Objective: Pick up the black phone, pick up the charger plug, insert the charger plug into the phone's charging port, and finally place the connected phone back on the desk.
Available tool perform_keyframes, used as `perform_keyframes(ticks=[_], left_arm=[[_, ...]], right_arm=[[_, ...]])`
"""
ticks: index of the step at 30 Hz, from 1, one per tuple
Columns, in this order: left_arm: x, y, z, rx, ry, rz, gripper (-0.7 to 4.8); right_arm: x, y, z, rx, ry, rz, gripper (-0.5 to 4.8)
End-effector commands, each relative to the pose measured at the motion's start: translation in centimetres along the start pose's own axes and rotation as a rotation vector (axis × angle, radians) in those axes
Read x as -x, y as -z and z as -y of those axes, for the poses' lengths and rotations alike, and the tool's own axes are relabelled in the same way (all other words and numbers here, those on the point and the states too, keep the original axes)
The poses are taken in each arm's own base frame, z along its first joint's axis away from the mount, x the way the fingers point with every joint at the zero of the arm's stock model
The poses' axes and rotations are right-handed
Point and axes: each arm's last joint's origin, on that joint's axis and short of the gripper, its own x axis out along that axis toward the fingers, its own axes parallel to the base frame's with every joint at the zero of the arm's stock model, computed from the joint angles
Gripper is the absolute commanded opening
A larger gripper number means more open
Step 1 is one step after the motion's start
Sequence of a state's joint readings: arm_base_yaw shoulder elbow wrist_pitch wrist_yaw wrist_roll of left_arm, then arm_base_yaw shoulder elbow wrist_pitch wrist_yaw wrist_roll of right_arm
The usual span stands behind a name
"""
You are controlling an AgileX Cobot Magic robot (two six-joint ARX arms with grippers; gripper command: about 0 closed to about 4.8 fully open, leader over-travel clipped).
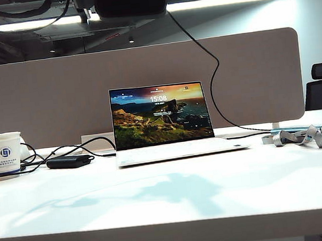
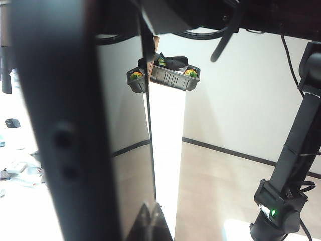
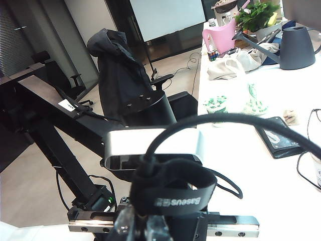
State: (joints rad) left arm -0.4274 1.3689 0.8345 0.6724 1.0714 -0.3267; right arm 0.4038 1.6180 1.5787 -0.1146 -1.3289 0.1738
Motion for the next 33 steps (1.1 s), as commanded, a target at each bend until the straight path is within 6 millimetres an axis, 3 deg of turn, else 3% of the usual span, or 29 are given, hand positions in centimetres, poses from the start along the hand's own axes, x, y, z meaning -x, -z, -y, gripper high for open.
perform_keyframes(ticks=[1,13,17,21,26,33], left_arm=[[0.1,-1.0,0.3,-0.08,0.0,0.043,-0.07],[0.1,-1.0,0.3,-0.09,-0.001,0.039,-0.07],[0.1,-0.9,0.3,-0.09,-0.002,0.038,-0.07],[0.1,-0.9,0.3,-0.092,-0.003,0.035,-0.07],[0.1,-0.8,0.2,-0.088,-0.005,0.028,-0.07],[0.1,-0.6,0.1,-0.068,-0.021,0.021,-0.07]], right_arm=[[-0.2,0.3,-0.1,-0.015,-0.017,-0.012,-0.02],[-0.2,0.9,0.0,-0.04,-0.01,-0.03,0.01],[0.0,0.9,0.0,-0.039,-0.004,-0.028,1.15],[0.1,0.8,0.0,-0.037,0.013,-0.025,1.33],[0.6,0.5,-0.1,-0.024,0.049,-0.015,2.12],[2.3,-0.2,-0.8,-0.002,0.095,0.007,2.17]])
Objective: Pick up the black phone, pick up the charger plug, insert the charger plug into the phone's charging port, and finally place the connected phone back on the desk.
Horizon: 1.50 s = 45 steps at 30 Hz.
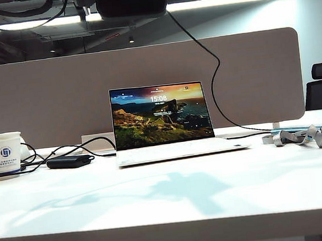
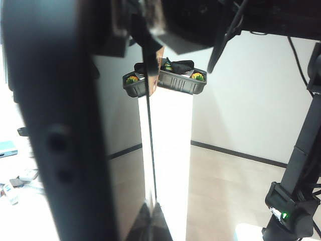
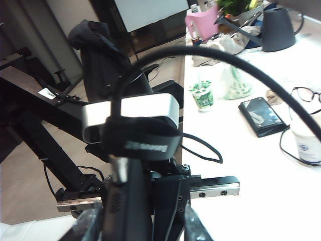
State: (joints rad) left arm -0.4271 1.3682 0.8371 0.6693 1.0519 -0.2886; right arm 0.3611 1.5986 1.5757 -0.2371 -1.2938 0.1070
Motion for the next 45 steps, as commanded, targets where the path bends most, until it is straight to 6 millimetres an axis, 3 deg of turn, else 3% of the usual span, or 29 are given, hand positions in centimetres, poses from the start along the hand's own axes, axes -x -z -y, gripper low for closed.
perform_keyframes(ticks=[1,6,13,21,45], left_arm=[[0.1,-0.5,0.1,-0.026,-0.003,0.014,-0.07],[0.1,-0.1,-0.1,0.023,-0.066,0.004,-0.07],[0.0,2.4,-1.4,0.186,-0.214,-0.099,-0.07],[0.4,4.7,-2.2,0.363,-0.431,-0.218,-0.07],[-0.4,11.9,-5.8,0.646,-0.478,-0.372,-0.07]], right_arm=[[1.2,-0.8,-0.8,0.04,0.026,0.021,2.17],[3.4,-1.4,-1.4,0.056,0.108,0.049,2.16],[5.5,-1.9,-2.0,0.062,0.313,0.092,2.16],[6.0,-2.0,-2.3,0.052,0.349,0.099,2.17],[6.0,-2.0,-2.7,0.012,0.342,0.099,2.15]])
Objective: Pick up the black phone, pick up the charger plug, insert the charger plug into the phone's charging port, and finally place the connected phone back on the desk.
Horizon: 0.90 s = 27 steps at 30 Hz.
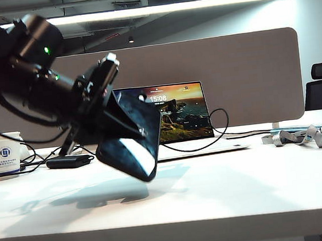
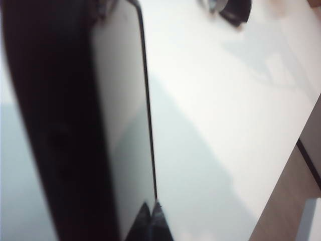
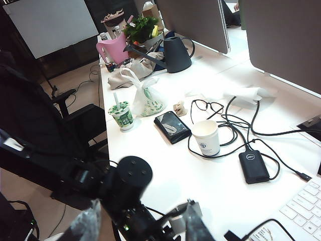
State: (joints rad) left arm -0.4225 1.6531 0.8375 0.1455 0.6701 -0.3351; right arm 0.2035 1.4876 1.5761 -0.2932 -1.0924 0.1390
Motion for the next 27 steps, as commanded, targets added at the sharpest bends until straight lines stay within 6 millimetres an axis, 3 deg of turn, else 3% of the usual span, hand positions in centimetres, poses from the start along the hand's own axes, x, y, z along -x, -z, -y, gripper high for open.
perform_keyframes(ticks=[1,16,27], left_arm=[[-0.4,-0.3,-0.1,-0.014,0.032,0.008,-0.07],[-2.4,-0.6,-1.8,0.018,-0.028,0.012,-0.07],[-2.3,-0.6,-2.1,0.123,-0.122,0.045,-0.05]], right_arm=[[0.1,-0.2,-0.4,0.006,-0.004,0.004,2.15],[0.0,-0.2,-0.5,0.007,-0.008,0.002,2.11],[0.0,-0.2,-0.5,0.007,-0.008,0.002,2.11]])
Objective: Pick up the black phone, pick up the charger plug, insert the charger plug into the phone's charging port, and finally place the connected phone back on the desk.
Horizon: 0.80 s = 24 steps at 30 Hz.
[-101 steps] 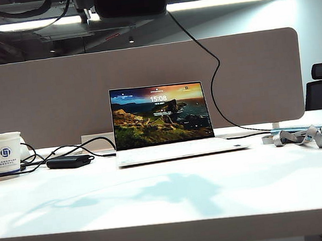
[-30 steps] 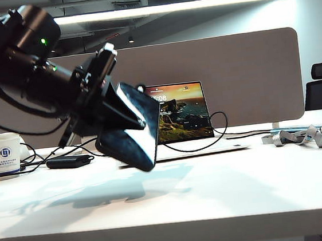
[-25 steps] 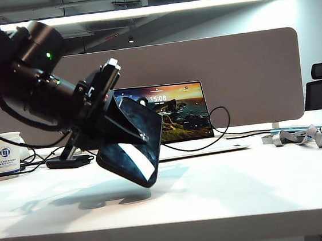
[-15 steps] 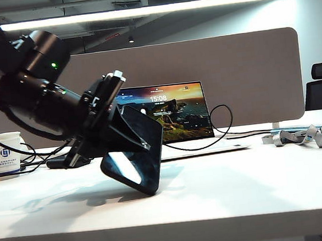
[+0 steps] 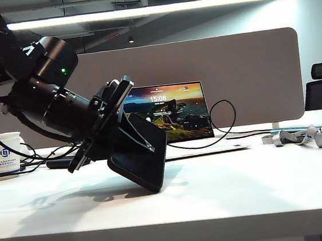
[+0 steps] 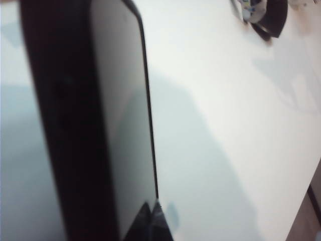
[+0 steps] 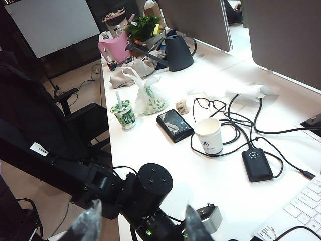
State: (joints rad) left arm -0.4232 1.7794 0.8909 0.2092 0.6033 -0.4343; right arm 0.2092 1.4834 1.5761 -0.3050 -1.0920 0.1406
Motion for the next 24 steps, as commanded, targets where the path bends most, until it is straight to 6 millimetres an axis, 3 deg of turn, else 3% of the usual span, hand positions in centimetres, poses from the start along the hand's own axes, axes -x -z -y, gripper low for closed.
perform_keyframes(ticks=[1,3,7,18,21,24], left_arm=[[0.0,-0.1,-0.1,0.022,-0.066,0.028,-0.04],[0.0,0.0,-0.2,0.028,-0.075,0.019,0.08],[0.0,0.1,-0.2,0.037,-0.065,-0.001,1.75],[0.3,0.0,-0.7,0.039,-0.147,0.027,1.88],[0.6,-0.1,-1.0,0.052,-0.153,0.029,2.41],[1.2,-0.3,-1.4,0.067,-0.172,0.033,3.39]], right_arm=[[0.1,-0.3,-0.3,0.014,-0.004,0.008,2.11],[0.1,-0.2,-0.3,0.014,-0.004,0.007,2.11],[0.1,-0.3,-0.3,0.014,-0.004,0.008,2.11],[0.1,-0.3,-0.3,0.001,-0.004,0.008,2.11],[0.1,-0.3,-0.3,0.002,-0.004,0.008,2.11],[0.1,-0.3,-0.3,0.001,-0.004,0.008,2.11]])
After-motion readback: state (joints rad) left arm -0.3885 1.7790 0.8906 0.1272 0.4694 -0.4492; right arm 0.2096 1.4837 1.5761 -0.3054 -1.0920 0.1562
